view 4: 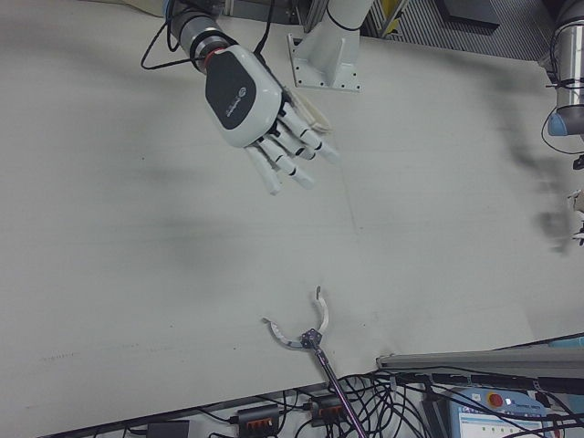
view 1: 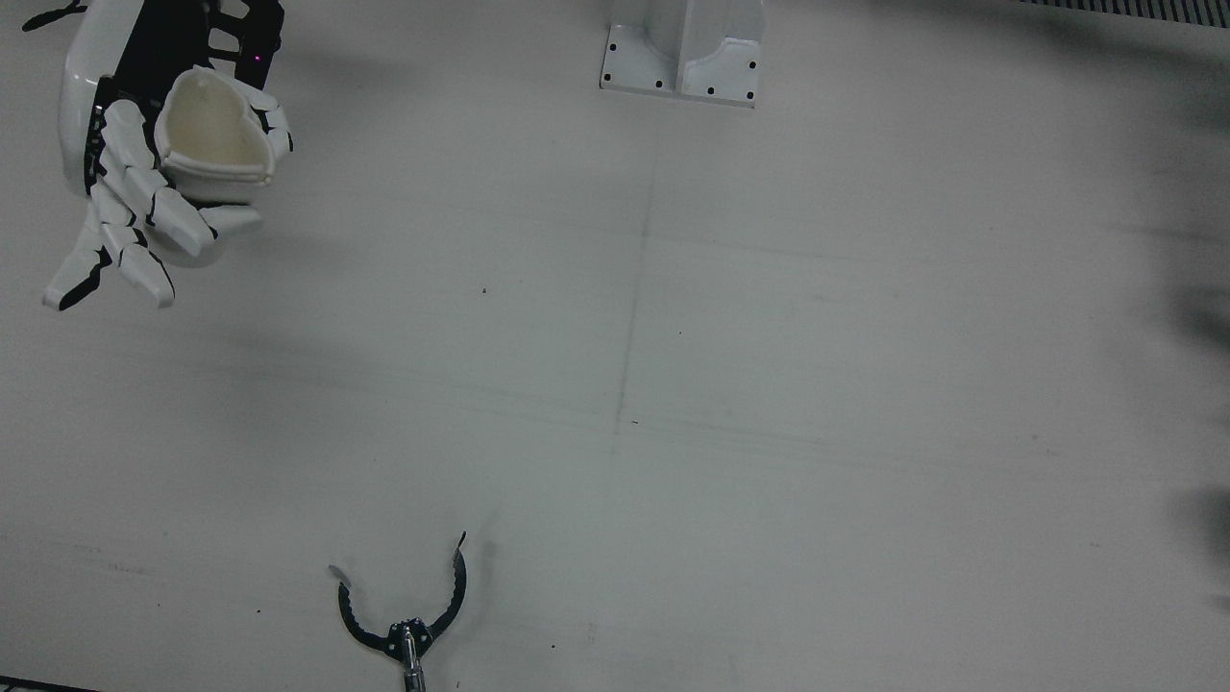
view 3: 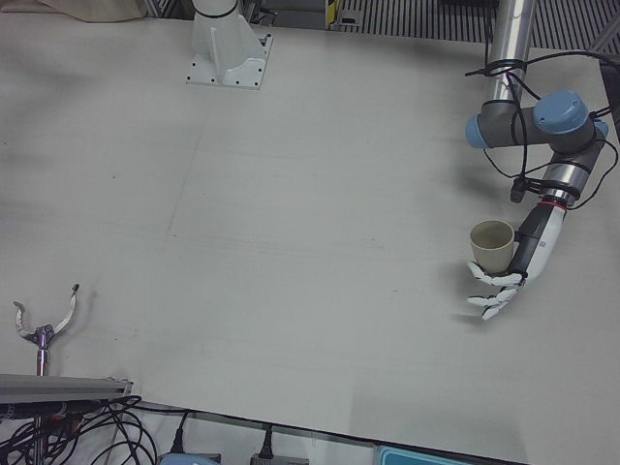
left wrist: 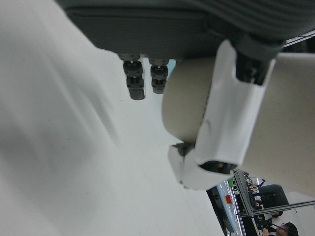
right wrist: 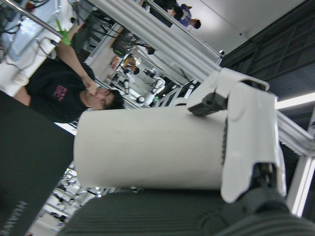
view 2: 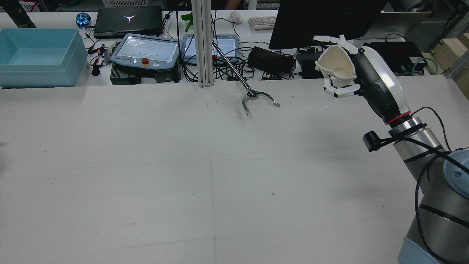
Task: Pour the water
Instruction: 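Raise the right hand's cup upright and withdraw the left arm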
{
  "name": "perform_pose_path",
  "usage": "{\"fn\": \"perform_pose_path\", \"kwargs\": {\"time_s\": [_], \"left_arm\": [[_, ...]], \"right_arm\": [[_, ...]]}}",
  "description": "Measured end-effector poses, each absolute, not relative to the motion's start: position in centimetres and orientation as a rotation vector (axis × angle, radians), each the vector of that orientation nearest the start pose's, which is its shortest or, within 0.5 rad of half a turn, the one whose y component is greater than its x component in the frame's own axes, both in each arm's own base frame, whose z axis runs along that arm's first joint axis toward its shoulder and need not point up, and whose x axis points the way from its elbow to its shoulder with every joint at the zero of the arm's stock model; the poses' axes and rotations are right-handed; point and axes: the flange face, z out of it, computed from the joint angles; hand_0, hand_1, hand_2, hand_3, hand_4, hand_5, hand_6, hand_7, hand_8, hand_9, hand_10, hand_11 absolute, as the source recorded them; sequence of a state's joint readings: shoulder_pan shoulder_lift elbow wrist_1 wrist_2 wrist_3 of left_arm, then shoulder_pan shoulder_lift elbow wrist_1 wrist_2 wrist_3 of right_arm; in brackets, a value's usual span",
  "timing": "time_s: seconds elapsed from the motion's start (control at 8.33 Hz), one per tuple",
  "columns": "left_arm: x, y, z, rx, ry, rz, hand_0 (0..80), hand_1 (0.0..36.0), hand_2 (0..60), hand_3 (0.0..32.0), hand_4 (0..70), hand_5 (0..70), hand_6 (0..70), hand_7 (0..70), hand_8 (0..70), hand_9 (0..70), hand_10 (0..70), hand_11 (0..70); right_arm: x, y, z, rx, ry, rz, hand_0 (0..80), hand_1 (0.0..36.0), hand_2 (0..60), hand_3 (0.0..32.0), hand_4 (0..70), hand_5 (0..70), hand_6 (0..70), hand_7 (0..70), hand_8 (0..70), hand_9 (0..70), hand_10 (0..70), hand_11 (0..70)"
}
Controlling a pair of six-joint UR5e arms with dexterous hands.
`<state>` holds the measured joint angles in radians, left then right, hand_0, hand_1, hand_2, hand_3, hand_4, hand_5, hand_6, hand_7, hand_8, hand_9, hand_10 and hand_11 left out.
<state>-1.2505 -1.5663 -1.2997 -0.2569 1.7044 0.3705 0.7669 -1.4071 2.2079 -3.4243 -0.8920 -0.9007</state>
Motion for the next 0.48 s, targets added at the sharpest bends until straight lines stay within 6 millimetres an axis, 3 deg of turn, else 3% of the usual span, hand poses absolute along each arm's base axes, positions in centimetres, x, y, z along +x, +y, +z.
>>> {"fn": "perform_pose_path", "kwargs": {"time_s": [0.12, 0.24, 0.36, 0.48], "left_arm": [[2.5, -46.7, 81.3, -0.068, 1.864, -1.773, 80.0, 36.0, 60.0, 0.0, 70.0, 70.0, 24.1, 29.0, 12.5, 13.6, 10.6, 19.2], [1.8, -45.3, 82.4, -0.061, 1.862, -1.785, 80.0, 36.0, 60.0, 0.0, 70.0, 70.0, 24.2, 28.9, 12.8, 13.8, 10.9, 19.6], [1.4, -44.1, 83.5, -0.068, 1.865, -1.797, 80.0, 36.0, 60.0, 0.0, 70.0, 70.0, 24.3, 29.4, 12.6, 13.5, 10.7, 19.4], [1.1, -43.3, 84.3, -0.087, 1.876, -1.804, 80.0, 36.0, 6.4, 0.0, 51.0, 70.0, 20.0, 26.8, 7.8, 5.5, 8.6, 16.8]], "right_arm": [[-19.5, -46.8, 40.2, -0.601, 2.781, -2.006, 62.5, 36.0, 51.5, 0.0, 12.3, 16.1, 39.1, 33.8, 21.1, 22.9, 0.0, 0.0], [-19.7, -47.5, 45.3, -0.502, 2.707, -2.135, 61.2, 35.6, 50.4, 0.0, 7.8, 15.8, 36.1, 32.9, 21.6, 24.3, 0.0, 0.0], [-19.9, -47.8, 48.3, -0.454, 2.659, -2.210, 61.1, 35.4, 50.0, 0.0, 7.6, 15.5, 36.3, 33.9, 20.5, 23.1, 0.0, 0.0], [-20.1, -47.9, 50.0, -0.428, 2.635, -2.250, 61.3, 35.5, 49.7, 0.0, 7.3, 15.6, 36.9, 34.9, 20.1, 22.6, 0.0, 0.0]]}}
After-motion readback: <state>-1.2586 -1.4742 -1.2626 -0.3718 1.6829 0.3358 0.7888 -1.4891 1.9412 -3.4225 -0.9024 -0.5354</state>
